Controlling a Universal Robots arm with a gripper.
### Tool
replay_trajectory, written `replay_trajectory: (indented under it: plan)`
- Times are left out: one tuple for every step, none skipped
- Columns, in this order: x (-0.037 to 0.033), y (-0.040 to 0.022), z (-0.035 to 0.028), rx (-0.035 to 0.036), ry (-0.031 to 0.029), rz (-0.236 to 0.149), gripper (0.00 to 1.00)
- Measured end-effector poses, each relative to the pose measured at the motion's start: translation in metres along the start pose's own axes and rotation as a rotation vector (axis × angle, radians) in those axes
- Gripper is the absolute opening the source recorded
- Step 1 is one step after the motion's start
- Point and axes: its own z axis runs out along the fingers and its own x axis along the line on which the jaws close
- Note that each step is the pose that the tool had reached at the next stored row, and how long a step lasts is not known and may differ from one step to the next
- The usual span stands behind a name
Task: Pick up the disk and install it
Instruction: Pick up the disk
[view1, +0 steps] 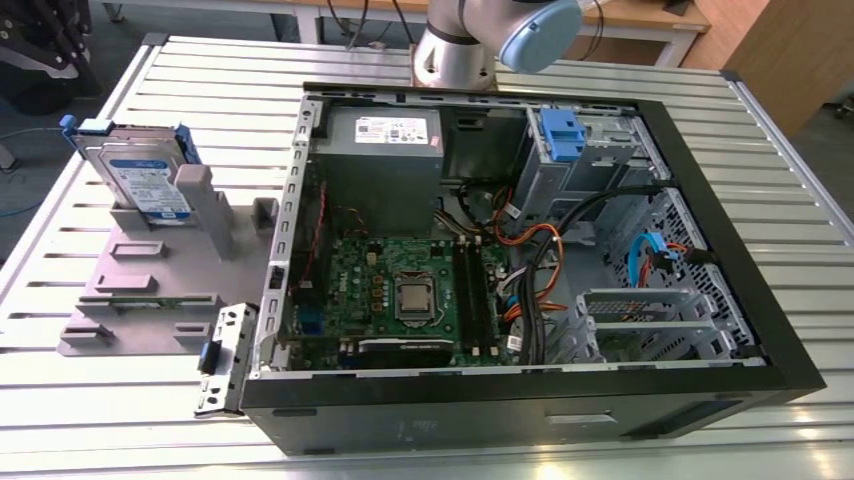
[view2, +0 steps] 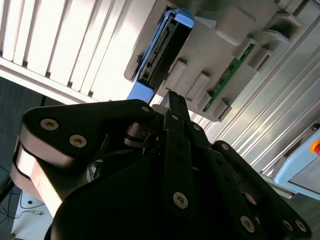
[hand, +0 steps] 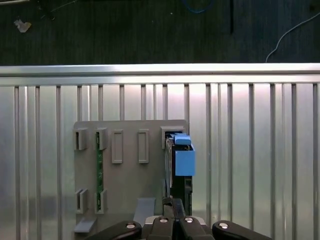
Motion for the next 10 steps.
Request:
replay_trajectory:
  plan:
    - [0.0000,-0.0009,0.0010,0.0001,-0.0002,0.004,0.11]
    - [-0.0001,-0.0014,0.0022,0.0002,-0.0004,0.010,0.11]
    - [-0.0001,-0.0018,0.0034,0.0001,-0.0006,0.017,0.11]
    - [-0.0001,-0.0023,0.0047,0.0000,-0.0011,0.024,0.11]
    - [-0.0001,-0.0027,0.0059,0.0000,-0.0016,0.031,0.11]
    - [-0.0001,-0.0031,0.0070,-0.0001,-0.0023,0.038,0.11]
    - [-0.0001,-0.0036,0.0082,-0.0002,-0.0030,0.044,0.11]
    - [-0.0001,-0.0041,0.0094,-0.0002,-0.0041,0.049,0.11]
    - [-0.0001,-0.0047,0.0105,-0.0003,-0.0058,0.054,0.11]
    - [-0.0002,-0.0053,0.0116,-0.0004,-0.0085,0.058,0.11]
